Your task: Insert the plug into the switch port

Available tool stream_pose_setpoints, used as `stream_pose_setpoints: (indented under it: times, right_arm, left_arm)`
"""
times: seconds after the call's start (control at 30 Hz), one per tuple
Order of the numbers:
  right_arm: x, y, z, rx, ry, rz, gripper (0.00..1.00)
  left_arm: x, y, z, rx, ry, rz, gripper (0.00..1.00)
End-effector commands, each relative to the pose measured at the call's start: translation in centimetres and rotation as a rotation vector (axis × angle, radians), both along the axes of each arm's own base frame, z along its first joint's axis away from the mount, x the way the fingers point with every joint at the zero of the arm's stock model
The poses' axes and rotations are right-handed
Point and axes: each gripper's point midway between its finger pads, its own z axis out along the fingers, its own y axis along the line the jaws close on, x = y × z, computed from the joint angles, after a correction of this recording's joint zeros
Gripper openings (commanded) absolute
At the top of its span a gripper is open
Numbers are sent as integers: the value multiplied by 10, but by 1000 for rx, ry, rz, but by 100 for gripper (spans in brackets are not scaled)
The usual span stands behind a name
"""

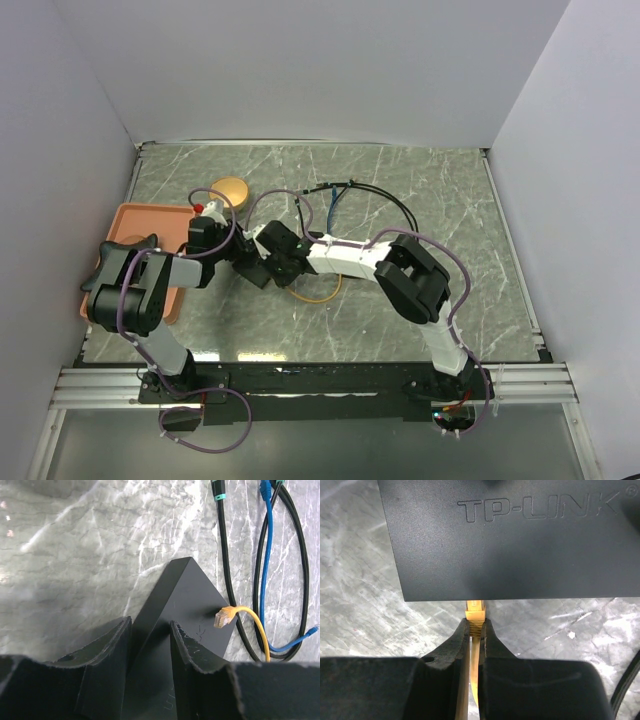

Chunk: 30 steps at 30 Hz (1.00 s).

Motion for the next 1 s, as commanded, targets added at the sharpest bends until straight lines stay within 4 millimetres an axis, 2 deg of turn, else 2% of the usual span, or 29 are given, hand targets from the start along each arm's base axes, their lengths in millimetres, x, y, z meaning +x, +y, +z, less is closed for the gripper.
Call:
stream_pose_setpoints:
  times: [0.0,0.33,0.57,0.63,0.7,0.73,0.8,0.97]
  right_arm:
    - [112,80,145,500,-427,-139,0]
    - [120,81,161,533,-469,-146,0]
    - [113,88,153,534,-434,-92,0]
    - [109,86,146,524,-415,-86,0]
    - [106,81,146,524,-411,-92,0]
    - [102,78,136,509,-394,-92,0]
    - [95,75,133,511,-367,-82,0]
    - [82,64,105,460,-307,-80,0]
  left_arm:
    - [-135,-86,-29,-232,440,-379,29]
    - [-151,-90,-39,-221,484,-390,25]
    - [-151,-91,-34,-209,461,-397,28]
    - [-149,-88,-34,-188,464,-383,35]
    - [-144,-86,-32,-172,443,-371,41]
    - [-144,-85,-32,-168,446,-366,43]
    - [-138,-82,-31,-165,435,-354,47]
    - [-127,-70,-30,-157,428,-313,61]
